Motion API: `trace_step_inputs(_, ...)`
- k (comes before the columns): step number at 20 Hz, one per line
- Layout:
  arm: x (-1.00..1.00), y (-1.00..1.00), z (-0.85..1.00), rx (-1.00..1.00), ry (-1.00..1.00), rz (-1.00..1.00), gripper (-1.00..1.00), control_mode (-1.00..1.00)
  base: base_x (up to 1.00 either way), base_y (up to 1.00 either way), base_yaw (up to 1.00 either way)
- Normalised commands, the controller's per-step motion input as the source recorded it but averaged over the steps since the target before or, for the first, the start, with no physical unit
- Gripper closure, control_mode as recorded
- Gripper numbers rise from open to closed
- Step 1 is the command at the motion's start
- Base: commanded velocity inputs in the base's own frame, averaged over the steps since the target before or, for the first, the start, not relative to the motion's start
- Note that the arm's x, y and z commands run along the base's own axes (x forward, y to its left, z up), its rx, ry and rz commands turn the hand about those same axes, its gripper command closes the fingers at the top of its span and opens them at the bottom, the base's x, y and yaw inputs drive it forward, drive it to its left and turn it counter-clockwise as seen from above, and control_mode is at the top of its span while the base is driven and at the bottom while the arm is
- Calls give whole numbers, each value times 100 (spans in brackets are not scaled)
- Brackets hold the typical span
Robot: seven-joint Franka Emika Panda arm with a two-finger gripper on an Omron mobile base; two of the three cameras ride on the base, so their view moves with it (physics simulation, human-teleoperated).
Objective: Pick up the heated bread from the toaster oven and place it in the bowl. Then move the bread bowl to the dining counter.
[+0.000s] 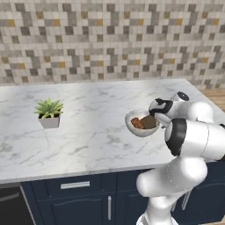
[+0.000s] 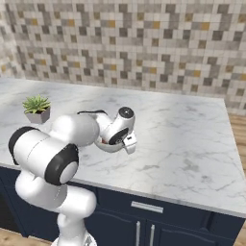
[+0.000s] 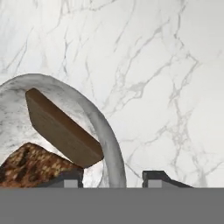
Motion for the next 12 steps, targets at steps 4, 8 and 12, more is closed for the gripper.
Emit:
trace_step_inputs(4,-40,0,100,0,-13,0,-100,-100,0,0,0)
trace_step_inputs(8,-84,0,98,0,-27,0,-100,-100,0,0,0)
trace_step_inputs(12,-100,18,77,-5,-36,0,-100,-100,0,0,0)
